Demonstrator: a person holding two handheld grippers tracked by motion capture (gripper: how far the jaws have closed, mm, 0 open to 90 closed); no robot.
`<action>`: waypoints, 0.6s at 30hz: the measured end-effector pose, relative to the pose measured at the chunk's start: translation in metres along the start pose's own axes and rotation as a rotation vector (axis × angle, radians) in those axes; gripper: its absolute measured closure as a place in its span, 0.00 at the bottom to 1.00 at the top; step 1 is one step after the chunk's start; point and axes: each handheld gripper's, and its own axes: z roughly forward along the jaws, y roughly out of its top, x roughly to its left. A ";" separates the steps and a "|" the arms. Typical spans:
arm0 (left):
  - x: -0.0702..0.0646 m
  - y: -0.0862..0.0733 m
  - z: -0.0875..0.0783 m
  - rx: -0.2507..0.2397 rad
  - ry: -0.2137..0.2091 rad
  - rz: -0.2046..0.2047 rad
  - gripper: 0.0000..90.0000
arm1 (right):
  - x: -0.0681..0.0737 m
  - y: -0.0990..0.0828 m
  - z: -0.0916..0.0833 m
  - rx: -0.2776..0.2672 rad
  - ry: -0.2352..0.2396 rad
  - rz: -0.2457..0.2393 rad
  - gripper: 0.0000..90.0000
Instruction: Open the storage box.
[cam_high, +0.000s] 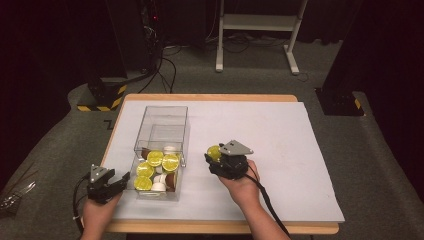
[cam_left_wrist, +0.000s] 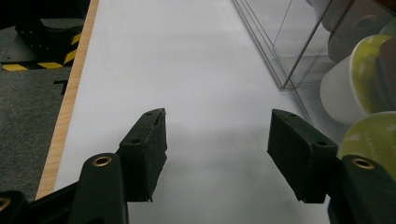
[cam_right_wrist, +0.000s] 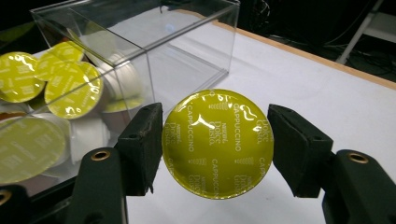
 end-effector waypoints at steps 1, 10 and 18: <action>0.000 0.000 0.000 0.000 0.000 0.001 0.42 | -0.002 -0.001 0.000 0.002 -0.004 0.000 0.43; 0.000 0.000 0.000 0.004 0.000 0.008 0.42 | -0.020 -0.011 -0.003 0.010 -0.048 0.019 0.43; 0.000 0.000 0.000 -0.004 0.002 0.000 0.42 | -0.036 -0.022 -0.004 0.028 -0.089 0.038 0.43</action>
